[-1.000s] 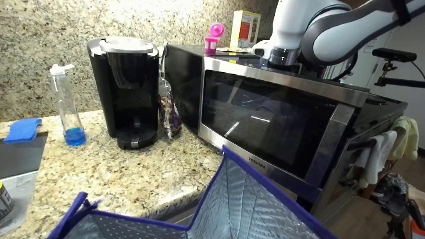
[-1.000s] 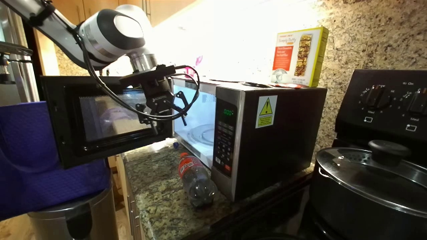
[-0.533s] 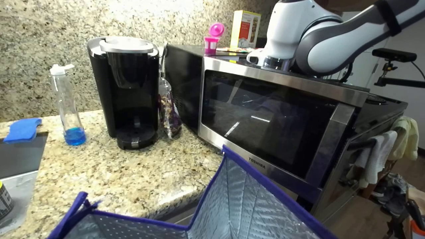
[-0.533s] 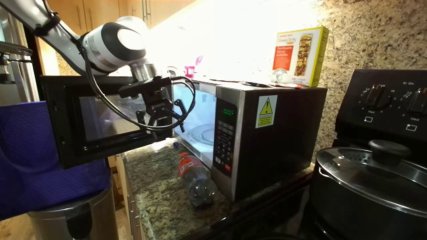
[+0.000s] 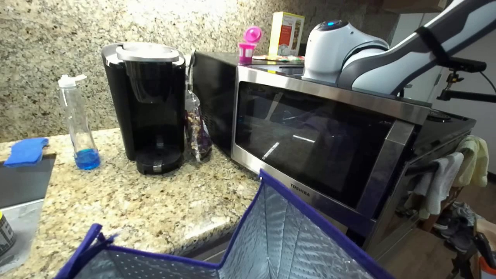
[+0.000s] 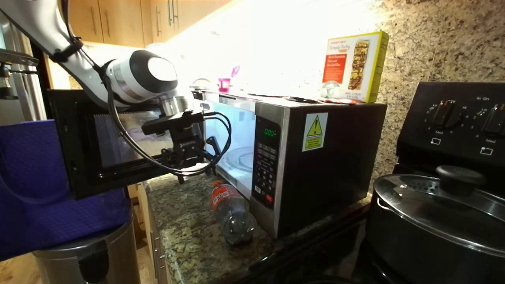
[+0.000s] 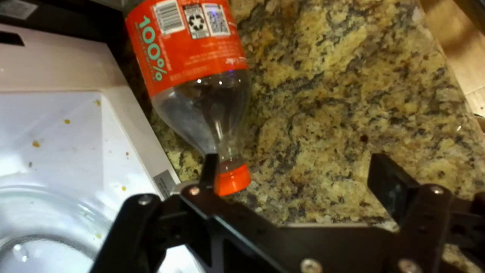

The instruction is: Move the Coke bottle away from the microwave

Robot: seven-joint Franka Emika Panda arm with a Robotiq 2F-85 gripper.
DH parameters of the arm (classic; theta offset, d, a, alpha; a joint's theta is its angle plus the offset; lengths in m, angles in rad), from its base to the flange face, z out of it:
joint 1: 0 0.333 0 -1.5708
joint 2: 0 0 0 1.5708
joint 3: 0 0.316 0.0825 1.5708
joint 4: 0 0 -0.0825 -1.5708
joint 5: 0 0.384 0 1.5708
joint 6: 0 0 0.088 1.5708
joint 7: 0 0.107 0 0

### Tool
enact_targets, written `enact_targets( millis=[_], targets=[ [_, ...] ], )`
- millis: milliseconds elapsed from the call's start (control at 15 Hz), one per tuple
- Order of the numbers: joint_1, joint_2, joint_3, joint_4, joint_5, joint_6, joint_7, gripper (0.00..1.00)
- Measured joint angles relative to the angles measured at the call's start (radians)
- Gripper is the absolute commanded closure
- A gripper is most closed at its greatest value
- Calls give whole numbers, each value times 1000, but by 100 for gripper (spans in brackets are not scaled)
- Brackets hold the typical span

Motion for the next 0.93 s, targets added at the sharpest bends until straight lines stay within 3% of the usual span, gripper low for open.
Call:
enact_targets(
  millis=[467,800,933],
  targets=[
    [0,81,-15,62,-130,55,-13,0],
    [-4,123,-18,92,-144,81,-38,0],
    [-5,132,-18,98,-144,81,-43,7]
  ],
)
